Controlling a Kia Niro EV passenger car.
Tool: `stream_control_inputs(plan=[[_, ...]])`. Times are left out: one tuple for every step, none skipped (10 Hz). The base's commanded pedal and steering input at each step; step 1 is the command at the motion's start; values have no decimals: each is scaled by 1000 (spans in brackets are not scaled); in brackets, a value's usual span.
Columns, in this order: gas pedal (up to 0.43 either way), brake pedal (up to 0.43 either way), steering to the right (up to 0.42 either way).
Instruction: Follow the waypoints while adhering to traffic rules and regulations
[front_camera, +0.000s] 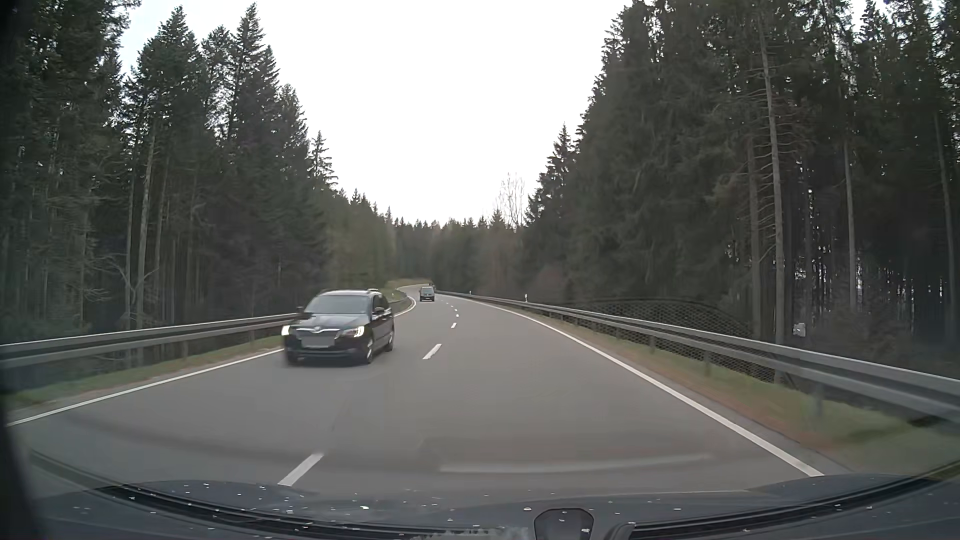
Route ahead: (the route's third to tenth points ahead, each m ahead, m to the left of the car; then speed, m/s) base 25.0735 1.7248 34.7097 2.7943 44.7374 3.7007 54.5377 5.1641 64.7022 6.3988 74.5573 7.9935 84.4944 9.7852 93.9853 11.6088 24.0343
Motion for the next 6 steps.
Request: stream_control_inputs(plan=[[197, 0, -12], [197, 0, -13], [197, 0, -14], [209, 0, -14], [220, 0, -14], [220, 0, -14]])
